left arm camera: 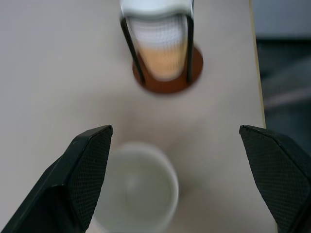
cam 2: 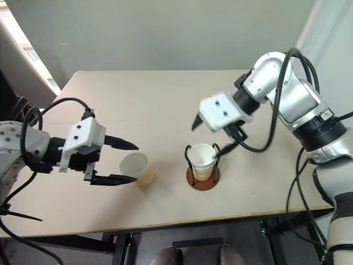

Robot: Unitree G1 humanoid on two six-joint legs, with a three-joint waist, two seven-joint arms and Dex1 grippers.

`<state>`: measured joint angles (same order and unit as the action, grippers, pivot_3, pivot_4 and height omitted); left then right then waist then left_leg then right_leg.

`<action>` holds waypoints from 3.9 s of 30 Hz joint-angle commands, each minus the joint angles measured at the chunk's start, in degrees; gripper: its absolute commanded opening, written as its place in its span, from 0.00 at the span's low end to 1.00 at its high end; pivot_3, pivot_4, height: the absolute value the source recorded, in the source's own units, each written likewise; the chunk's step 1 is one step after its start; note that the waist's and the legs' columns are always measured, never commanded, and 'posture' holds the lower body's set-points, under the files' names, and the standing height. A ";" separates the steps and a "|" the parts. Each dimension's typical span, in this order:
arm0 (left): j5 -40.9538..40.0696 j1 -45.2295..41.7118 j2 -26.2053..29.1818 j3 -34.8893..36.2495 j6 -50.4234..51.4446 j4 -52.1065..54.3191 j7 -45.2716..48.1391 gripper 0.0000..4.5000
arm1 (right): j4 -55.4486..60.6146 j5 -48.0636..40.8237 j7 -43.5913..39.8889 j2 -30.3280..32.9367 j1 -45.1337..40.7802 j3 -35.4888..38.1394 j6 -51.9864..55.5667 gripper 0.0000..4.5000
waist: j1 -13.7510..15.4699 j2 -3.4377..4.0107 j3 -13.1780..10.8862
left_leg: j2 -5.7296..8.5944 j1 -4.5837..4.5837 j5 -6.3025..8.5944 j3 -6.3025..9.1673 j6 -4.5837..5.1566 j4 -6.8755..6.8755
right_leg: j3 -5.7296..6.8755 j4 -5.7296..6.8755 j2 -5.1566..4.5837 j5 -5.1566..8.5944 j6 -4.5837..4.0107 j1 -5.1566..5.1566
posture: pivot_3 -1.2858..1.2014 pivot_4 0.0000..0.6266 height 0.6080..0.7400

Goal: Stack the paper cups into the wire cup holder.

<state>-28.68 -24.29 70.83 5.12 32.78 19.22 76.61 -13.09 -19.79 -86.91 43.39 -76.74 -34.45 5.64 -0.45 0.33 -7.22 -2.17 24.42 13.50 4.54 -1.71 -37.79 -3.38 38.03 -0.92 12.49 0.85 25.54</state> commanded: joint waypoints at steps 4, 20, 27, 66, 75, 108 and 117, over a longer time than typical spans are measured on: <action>11.16 -1.11 2.83 -8.33 -10.29 -5.52 4.77 1.00 | 8.17 -8.36 10.48 -4.61 8.58 14.50 18.67 0.98 | 0.22 -0.06 0.03 | 0.01 0.04 0.02 0.01 -0.02 -0.01 | 0.01 -0.01 -0.01 0.11 -0.19 -0.01 | 0.52 0.24 1.00; 23.67 -8.28 -7.82 -19.25 -18.58 -14.34 5.08 0.72 | 24.58 -10.47 17.98 -4.33 17.27 22.04 34.68 0.99 | 0.08 -0.07 0.04 | 0.01 0.29 0.02 0.04 -0.02 -0.12 | 0.05 -0.01 -0.01 0.01 -0.04 0.21 | 0.52 0.24 1.00; 21.63 -9.86 -8.29 -17.59 -18.49 -15.20 8.52 0.14 | 29.86 -13.24 12.63 1.36 19.61 23.83 36.25 0.99 | 0.16 -0.07 0.04 | 0.02 0.30 0.02 0.03 -0.02 -0.20 | 0.05 -0.02 -0.01 -0.03 0.04 0.16 | 0.52 0.24 1.00; -3.58 -61.45 -31.08 -57.99 -46.60 -45.31 15.89 0.01 | 49.82 -26.31 21.83 17.99 79.45 86.02 43.50 0.99 | 1.92 0.00 0.06 | 0.45 0.70 0.23 -0.27 1.16 -1.11 | -0.42 -1.21 -0.25 -0.69 2.67 -0.83 | 0.52 0.24 1.00; 0.69 -61.47 -35.11 -57.98 -48.91 -49.12 15.89 0.01 | 51.12 -26.56 24.43 17.65 82.00 88.37 44.47 0.99 | 2.25 0.00 0.05 | 0.49 0.71 0.37 -0.29 1.23 -1.35 | -0.42 -1.26 -0.28 -0.64 2.72 -0.99 | 0.52 0.24 1.00; -13.28 -2.29 -4.16 -2.70 -3.77 -20.18 -5.04 0.76 | 18.30 -16.77 15.23 20.87 53.22 48.49 28.84 0.99 | 1.56 0.43 0.22 | 0.42 0.40 0.30 -0.31 0.99 -1.09 | -0.37 -0.87 -0.05 -0.03 1.99 -0.84 | 0.52 0.24 1.00; -13.81 8.45 -6.75 11.64 1.94 -16.57 -11.73 0.76 | 16.04 -15.63 14.37 19.89 53.31 48.22 28.04 0.99 | 1.00 0.37 0.18 | 0.42 -0.17 0.29 -0.42 0.87 -0.76 | -0.32 -0.84 -0.04 -0.14 1.23 -1.03 | 0.52 0.24 1.00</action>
<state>-41.57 -16.57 63.80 12.88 33.76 1.44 65.68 2.36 -35.60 -72.55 62.97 -23.30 12.20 34.24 0.56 0.70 -7.03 -1.75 24.15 13.77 4.11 -0.87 -38.47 -3.73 37.19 -0.96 12.35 2.06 24.45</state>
